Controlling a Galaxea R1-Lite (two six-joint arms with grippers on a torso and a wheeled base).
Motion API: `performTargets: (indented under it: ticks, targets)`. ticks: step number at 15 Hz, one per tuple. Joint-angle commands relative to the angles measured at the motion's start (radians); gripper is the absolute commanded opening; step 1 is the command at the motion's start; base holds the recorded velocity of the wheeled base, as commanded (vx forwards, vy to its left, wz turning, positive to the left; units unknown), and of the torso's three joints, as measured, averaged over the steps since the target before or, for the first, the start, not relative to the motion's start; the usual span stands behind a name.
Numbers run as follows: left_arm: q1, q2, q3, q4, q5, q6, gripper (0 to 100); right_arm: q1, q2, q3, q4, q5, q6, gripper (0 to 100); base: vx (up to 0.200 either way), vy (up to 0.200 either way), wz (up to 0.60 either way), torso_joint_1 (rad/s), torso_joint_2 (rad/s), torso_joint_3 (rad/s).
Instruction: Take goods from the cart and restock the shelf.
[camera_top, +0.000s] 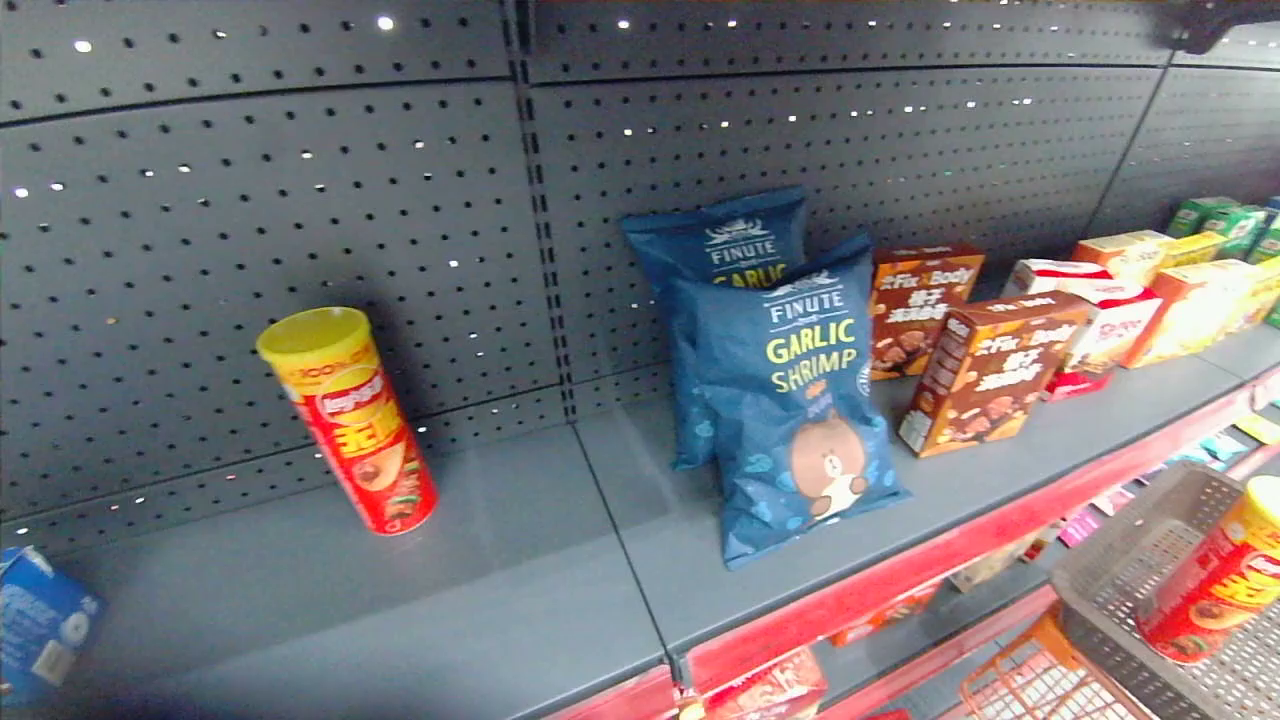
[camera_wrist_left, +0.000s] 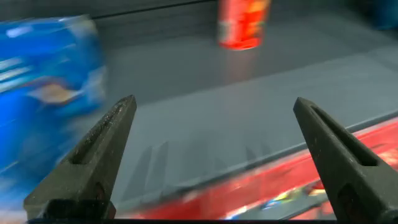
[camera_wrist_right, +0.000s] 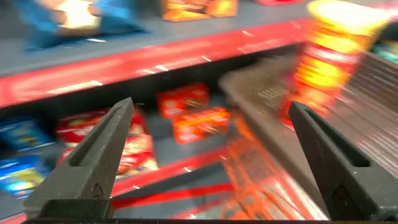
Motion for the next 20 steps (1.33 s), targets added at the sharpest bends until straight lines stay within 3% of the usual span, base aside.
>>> performTargets:
  ticks: [1, 7, 13, 16, 20]
  targets:
    - [0.001, 0.0, 0.0, -0.001, 0.001, 0.0, 100, 0.0, 0.001, 0.0, 0.0, 0.0, -0.001, 100, 0.0, 0.0, -0.6, -0.002, 0.01, -0.002]
    - [0.001, 0.0, 0.0, -0.001, -0.002, 0.0, 100, 0.0, 0.001, 0.0, 0.0, 0.0, 0.001, 100, 0.0, 0.0, -0.6, 0.005, 0.0, 0.003]
    - [0.001, 0.0, 0.0, -0.001, -0.001, 0.0, 100, 0.0, 0.001, 0.0, 0.002, 0.0, 0.005, 100, 0.0, 0.0, 0.0, 0.0, 0.0, 0.0]
    - [0.001, 0.0, 0.0, -0.001, -0.001, 0.0, 100, 0.0, 0.001, 0.0, 0.0, 0.0, 0.005, 100, 0.0, 0.0, -0.6, 0.001, 0.0, 0.006]
    - [0.001, 0.0, 0.0, -0.001, -0.001, 0.0, 100, 0.002, 0.001, -0.006, -0.006, 0.017, -0.002, 100, 0.0, 0.0, 0.0, 0.0, 0.0, 0.0]
